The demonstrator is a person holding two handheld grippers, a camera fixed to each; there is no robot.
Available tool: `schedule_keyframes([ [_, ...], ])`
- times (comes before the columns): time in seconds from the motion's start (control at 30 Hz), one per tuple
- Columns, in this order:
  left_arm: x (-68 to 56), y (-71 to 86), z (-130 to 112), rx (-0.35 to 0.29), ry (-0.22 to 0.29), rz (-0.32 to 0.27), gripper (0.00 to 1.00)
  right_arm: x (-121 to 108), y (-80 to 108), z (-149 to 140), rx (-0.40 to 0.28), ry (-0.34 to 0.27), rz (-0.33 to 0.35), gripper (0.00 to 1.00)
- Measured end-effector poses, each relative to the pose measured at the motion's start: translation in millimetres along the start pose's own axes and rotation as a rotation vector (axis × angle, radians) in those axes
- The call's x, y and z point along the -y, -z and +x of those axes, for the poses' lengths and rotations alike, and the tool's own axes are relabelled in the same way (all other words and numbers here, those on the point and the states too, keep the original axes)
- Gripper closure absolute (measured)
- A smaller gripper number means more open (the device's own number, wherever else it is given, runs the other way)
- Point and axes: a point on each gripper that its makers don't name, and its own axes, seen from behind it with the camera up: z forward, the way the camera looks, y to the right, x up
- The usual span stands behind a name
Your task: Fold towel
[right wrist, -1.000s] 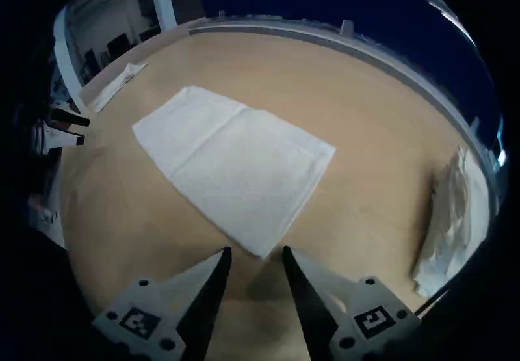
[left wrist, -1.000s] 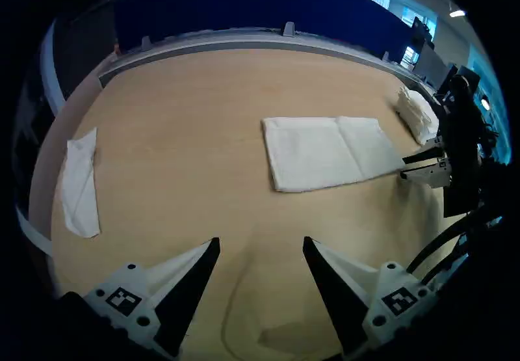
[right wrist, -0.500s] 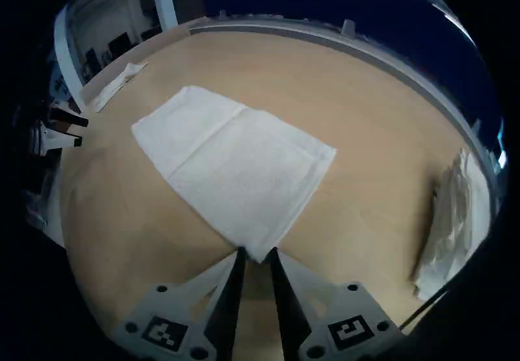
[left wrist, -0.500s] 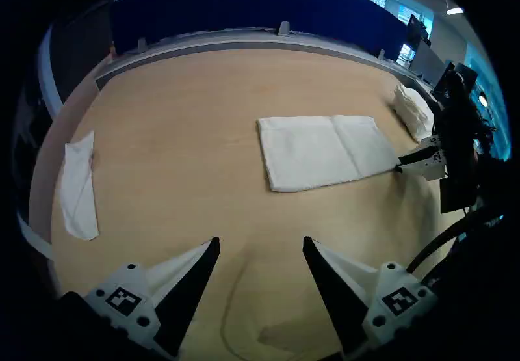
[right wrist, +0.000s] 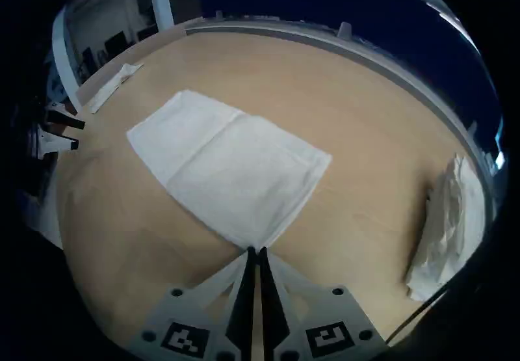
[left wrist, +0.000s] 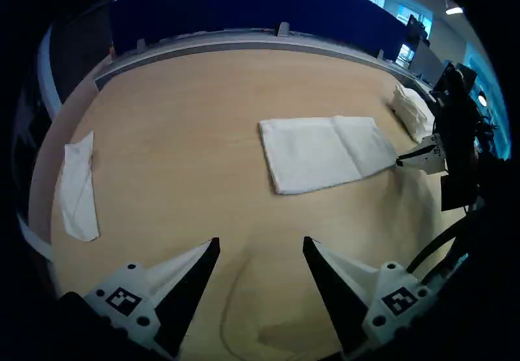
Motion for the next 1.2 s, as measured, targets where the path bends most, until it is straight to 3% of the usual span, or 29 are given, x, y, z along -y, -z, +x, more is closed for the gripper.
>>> schedule_keyframes([
  [0.3, 1.9, 4.3, 3, -0.015, 0.018, -0.001, 0.05, 5, 19.9, 33, -0.042, 0.032, 0.009, 0.96],
  [0.6, 4.0, 13.5, 4, -0.041, 0.032, 0.0, 0.05, 25, 38.0, 98, -0.107, 0.138, 0.035, 0.96],
  [0.9, 11.3, 24.1, 1, -0.065, 0.071, 0.011, 0.05, 66, 34.1, 155, -0.144, 0.288, 0.093, 0.96],
  [1.2, 22.4, 35.4, -8, -0.081, 0.114, 0.035, 0.05, 106, 13.2, 174, -0.131, 0.397, 0.172, 0.96],
])
